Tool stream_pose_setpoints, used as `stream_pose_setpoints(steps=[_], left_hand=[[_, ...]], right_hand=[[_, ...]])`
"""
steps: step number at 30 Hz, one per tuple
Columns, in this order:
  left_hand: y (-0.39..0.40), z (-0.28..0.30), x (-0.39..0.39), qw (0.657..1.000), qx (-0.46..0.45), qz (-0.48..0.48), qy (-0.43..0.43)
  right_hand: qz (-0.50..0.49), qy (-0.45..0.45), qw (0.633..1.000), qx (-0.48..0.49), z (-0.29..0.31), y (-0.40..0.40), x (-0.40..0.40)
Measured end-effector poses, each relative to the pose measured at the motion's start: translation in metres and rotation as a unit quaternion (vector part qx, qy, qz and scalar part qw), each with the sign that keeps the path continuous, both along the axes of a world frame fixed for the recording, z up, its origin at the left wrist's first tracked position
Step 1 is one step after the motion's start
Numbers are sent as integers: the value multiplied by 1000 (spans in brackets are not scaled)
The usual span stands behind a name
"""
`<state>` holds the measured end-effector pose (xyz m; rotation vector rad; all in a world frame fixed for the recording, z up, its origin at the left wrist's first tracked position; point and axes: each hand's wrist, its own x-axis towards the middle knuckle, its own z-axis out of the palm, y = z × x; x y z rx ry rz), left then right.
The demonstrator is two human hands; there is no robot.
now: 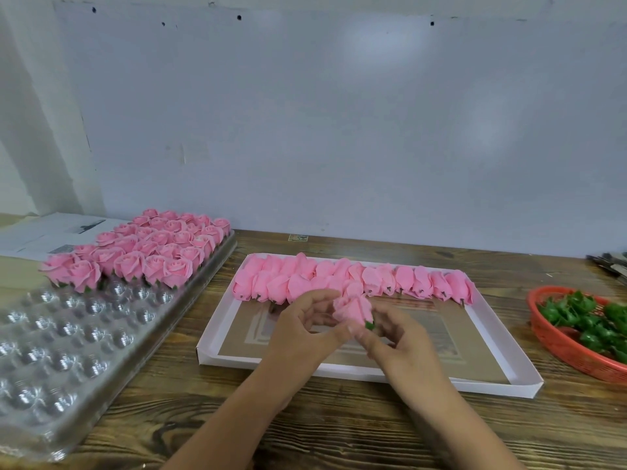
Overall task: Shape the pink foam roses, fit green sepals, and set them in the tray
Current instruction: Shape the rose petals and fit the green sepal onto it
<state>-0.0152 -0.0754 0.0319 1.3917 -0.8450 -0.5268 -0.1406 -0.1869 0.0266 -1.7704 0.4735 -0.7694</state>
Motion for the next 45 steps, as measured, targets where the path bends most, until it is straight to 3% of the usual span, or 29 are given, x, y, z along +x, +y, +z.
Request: stream_pose_setpoints(steps=[5,14,20,24,28,39,45], left_hand=[[1,3,0,1000,-1,-21,-9],[2,3,2,1000,10,-13,-20],[2,3,1,999,-30,-20,-29],[4,8,-5,995,-84,-38,-48],[4,6,-6,995,-55,-59,-56],[3,-1,1,990,27,-120,-75],[7,11,-2,992,-47,-116,-22]], right_hand=[[94,-27,991,88,6,5,-4],[112,28,993,-9,0,6,1],[155,57,986,2,-3,9,0],[125,84,985,-90,-5,13,1],[115,85,981,-130,-6,16,2],[67,59,988,-125,-5,18,0],[97,85,984,-121,-4,13,-1]])
